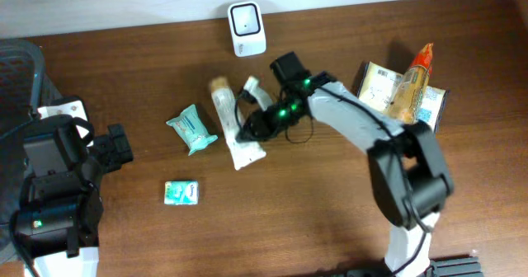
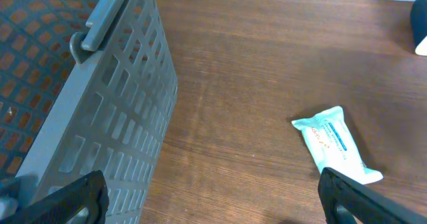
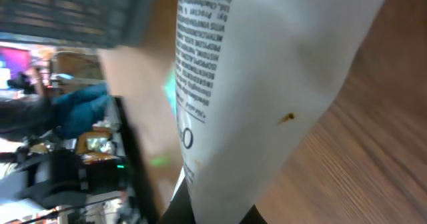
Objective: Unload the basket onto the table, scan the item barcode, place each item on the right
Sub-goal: 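Hold the Pantene tube's barcode up to the scanner with right gripper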
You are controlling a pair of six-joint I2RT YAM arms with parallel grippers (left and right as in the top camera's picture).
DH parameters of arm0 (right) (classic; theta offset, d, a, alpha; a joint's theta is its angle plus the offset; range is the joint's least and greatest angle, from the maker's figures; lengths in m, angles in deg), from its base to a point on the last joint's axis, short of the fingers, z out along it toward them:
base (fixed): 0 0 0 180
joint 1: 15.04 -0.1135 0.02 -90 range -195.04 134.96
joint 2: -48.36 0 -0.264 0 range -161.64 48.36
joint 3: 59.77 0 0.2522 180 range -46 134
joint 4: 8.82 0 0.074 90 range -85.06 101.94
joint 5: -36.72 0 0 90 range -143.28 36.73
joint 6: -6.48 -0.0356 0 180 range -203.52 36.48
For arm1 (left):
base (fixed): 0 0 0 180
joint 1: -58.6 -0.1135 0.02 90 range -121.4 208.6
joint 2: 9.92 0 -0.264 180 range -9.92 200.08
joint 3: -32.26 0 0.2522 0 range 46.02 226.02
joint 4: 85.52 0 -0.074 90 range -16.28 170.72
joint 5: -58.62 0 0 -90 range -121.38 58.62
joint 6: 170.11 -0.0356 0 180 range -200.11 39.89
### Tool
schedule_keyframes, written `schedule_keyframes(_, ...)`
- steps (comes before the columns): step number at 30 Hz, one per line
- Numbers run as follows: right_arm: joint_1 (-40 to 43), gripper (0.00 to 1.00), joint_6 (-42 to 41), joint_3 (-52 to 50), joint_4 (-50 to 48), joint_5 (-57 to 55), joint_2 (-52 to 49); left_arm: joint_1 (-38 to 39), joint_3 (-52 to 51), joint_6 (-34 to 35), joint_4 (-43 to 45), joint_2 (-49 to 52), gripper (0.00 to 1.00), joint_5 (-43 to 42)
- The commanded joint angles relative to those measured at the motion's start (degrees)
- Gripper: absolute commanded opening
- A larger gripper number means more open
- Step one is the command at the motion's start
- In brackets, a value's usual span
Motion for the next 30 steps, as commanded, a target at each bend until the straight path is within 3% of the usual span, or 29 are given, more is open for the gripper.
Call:
schedule_keyframes(1, 4.7, 0.04, 4.5, 3.7, -0.5, 11.9, 11.0, -0.3, 0.7, 0.5, 0.0, -0.4, 0.99, 0.6)
schedule_keyframes(6, 9.6, 0.04, 4.5, 3.7, -0.4, 14.2, 21.7, -0.3, 0.7, 0.5, 0.0, -0.1, 0.99, 0.6)
schedule_keyframes(11, 9.5, 0.04, 3.8, 3.7, -0.5, 10.4, 24.1, -0.3, 0.7, 0.5, 0.0, 0.1, 0.99, 0.6)
schedule_keyframes(14, 8.7, 0.04, -1.6, 4.9, -0.4, -5.6, 24.1, -0.3, 0.7, 0.6, 0.0, 0.2, 0.99, 0.6)
schedule_keyframes(17, 5.6, 0.04, -1.7, 10.3, 0.4, -34.7, 23.6, -0.3, 0.7, 0.5, 0.0, 0.2, 0.99, 0.6)
schedule_keyframes(19, 0.8, 0.04, 4.2, 14.0, -2.7, -58.5, 20.6, -0.3, 0.7, 0.6, 0.0, 0.2, 0.99, 0.6)
schedule_keyframes(23, -6.2, 0.04, 18.9, 14.1, -19.8, -84.3, 11.8, -0.3, 0.7, 0.5, 0.0, 0.2, 0.99, 0.6)
schedule_keyframes(27, -6.3, 0.04, 37.9, 14.1, -36.3, -89.0, -0.1, -0.3, 0.7, 0.5, 0.0, 0.2, 0.99, 0.6)
schedule_keyframes(30, -5.1, 0.04, 45.6, 14.1, -45.0, -89.4, -7.1, -0.3, 0.7, 0.5, 0.0, 0.2, 0.99, 0.6)
